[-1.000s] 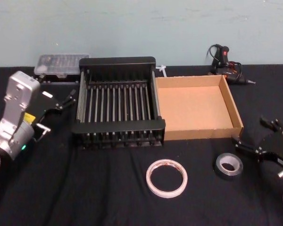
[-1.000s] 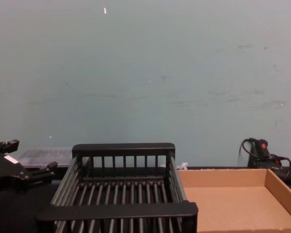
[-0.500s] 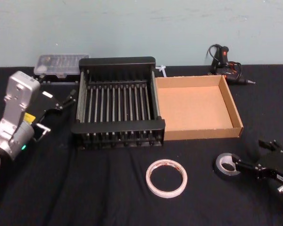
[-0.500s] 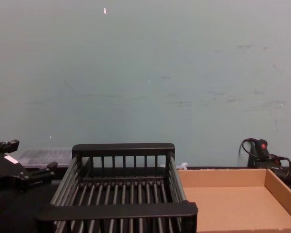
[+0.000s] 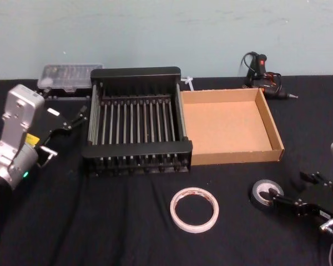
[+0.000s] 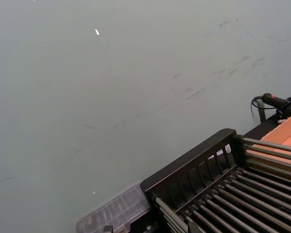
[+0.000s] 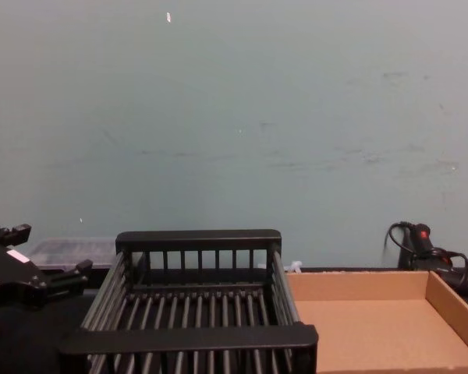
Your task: Pick up the white tape and place it into the black box , Pick up the silver tape and place it into the brown box.
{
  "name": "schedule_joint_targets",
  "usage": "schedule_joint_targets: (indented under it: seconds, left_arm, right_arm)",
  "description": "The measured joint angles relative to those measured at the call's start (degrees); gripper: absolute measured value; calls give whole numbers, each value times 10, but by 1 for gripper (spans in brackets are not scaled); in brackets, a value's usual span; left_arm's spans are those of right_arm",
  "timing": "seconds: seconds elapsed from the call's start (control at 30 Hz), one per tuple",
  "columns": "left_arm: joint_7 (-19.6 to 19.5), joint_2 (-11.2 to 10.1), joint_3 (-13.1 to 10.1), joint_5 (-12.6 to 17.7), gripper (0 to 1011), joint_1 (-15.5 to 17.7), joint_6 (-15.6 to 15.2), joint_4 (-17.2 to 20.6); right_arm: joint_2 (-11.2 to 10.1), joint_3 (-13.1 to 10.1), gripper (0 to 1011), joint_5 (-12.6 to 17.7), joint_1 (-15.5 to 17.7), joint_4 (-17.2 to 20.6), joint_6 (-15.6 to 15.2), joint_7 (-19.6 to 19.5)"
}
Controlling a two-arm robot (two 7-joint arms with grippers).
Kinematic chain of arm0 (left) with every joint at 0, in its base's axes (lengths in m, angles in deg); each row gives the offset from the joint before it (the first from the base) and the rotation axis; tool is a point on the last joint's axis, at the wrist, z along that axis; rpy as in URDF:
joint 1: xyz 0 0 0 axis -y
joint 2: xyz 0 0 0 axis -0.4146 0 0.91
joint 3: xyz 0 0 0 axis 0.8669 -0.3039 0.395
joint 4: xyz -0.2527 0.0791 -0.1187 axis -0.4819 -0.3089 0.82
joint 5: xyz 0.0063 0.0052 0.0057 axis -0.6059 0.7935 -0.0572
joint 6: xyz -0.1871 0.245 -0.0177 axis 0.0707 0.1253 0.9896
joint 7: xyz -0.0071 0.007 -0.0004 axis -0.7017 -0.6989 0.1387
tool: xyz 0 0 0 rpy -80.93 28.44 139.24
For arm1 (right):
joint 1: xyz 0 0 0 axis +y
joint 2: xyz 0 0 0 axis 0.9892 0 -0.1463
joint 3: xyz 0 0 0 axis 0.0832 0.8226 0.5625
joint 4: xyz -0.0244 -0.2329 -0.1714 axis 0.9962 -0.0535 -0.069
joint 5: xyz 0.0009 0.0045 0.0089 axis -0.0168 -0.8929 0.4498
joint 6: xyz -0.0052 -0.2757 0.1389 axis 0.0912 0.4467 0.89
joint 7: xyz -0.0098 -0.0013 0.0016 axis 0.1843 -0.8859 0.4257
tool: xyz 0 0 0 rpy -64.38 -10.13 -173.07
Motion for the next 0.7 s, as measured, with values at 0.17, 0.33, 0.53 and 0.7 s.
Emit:
schedule_joint_targets:
  seconds: [0.17, 0.33, 0.53, 0.7]
  left_arm:
    - [0, 0, 0, 0, 1002, 0, 0, 0]
    - [0, 0, 0, 0, 1001, 0, 0, 0]
    - [0, 0, 0, 0, 1001, 0, 0, 0]
    - [0, 0, 0, 0, 1001, 0, 0, 0]
  right_arm:
    - [13, 4, 1002, -8, -11, -17, -1, 6]
    - [23, 7, 1002, -16, -19, -29, -3, 9]
    - [33, 8, 1002, -24, -26, -39, -5, 16]
    - [40, 6, 1002, -28, -29, -43, -9, 22]
